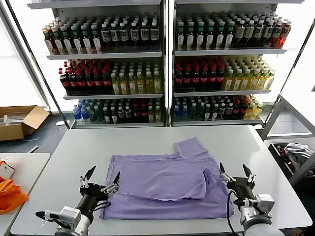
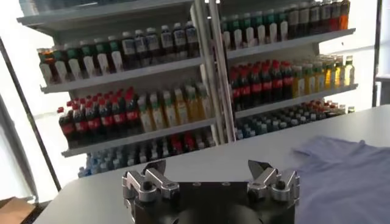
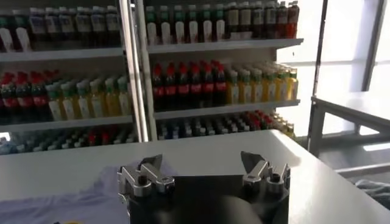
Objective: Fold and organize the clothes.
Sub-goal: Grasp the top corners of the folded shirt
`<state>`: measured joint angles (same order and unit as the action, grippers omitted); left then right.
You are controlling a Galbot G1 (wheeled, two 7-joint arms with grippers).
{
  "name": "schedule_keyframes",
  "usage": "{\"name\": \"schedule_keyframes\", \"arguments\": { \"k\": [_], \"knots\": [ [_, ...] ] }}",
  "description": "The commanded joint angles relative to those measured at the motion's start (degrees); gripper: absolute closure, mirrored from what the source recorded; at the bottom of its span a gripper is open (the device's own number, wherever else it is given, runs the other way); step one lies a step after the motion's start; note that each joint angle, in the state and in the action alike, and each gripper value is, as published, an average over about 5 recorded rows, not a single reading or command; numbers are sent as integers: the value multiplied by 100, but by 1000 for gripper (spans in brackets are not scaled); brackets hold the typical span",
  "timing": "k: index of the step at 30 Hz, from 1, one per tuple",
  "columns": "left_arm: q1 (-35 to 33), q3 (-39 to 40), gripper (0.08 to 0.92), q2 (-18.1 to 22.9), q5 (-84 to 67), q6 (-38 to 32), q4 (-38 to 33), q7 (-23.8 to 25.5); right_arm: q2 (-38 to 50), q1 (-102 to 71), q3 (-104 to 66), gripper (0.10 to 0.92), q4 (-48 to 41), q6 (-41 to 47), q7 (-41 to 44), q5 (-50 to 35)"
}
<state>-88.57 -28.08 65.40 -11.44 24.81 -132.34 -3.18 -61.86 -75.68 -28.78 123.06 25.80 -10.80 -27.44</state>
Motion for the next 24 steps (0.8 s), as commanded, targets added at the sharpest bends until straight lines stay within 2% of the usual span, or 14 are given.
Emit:
{"name": "schedule_keyframes", "arguments": {
  "k": [1,7,13,19,24],
  "knots": [
    [2320,628,177,-1011,-741,371,1842,770,1173,2402,1154,203,-1494,731,1037,219],
    [3119,1121,177,-731,-825,743,2743,611,814,3140,1775,203,-2643,625,613,10],
    [3647,1249,177,-532,-941,825,3733,345,506,3836,2217,203,-3649,619,594,-62],
    [3753,1280,177,-431,-918,826,4134,280,-76,4233,2326,203,-4224,590,587,-74],
    [3737,1299,177,-369,-851,834,4188,234,-408,4281,2299,203,-4507,542,615,-3]
  ]
}}
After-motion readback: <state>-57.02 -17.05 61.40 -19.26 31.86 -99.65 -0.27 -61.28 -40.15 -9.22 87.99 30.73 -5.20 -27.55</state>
